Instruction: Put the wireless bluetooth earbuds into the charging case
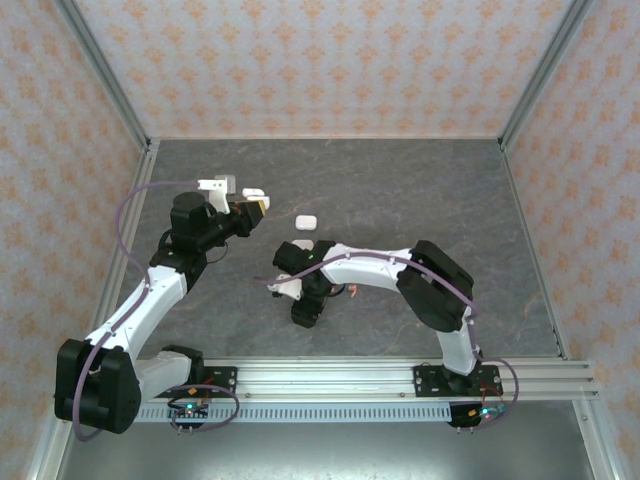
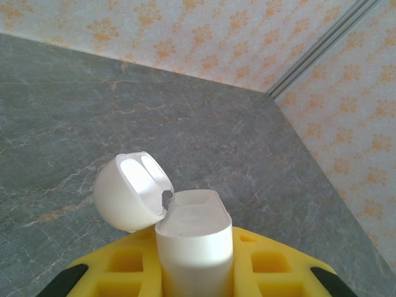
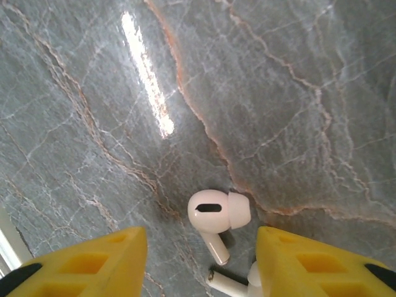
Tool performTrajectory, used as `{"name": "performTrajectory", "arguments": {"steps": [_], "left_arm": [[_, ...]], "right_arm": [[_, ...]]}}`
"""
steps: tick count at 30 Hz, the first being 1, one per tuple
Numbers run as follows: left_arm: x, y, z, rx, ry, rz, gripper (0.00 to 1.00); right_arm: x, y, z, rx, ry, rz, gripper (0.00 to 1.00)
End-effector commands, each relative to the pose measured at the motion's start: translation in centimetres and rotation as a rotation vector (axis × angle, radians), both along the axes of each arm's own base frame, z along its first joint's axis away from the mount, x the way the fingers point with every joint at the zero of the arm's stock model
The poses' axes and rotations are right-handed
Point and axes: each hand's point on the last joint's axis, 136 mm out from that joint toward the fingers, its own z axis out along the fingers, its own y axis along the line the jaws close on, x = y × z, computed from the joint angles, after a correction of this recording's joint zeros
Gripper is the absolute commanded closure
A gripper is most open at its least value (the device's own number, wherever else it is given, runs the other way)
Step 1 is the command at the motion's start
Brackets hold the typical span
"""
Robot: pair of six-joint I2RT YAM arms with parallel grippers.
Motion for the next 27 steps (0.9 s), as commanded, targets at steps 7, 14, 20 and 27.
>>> {"name": "performTrajectory", "arguments": {"steps": [7,14,20,27], "left_arm": [[0.2,0.2,-0.1,-0.017,-0.002,0.004,1.0],[0.2,0.1,-0.1,-0.019,-0.002,0.003,1.0],[0.2,0.2,-0.1,-0.018,0.0,0.005,1.0],[0.0,0.2,0.1,-0.016,-0.007,0.004,1.0]], "right_arm": [[-1.9,-1.3,-0.1,-0.051,0.044,0.008,0.53],[-3.3,-0.4,0.4,-0.003,0.1,0.022,0.57],[-3.6,0.5,1.0,0.043,0.108,0.023,0.57],[-2.2,0.3,3.2,0.069,0.034,0.024,0.55]]}}
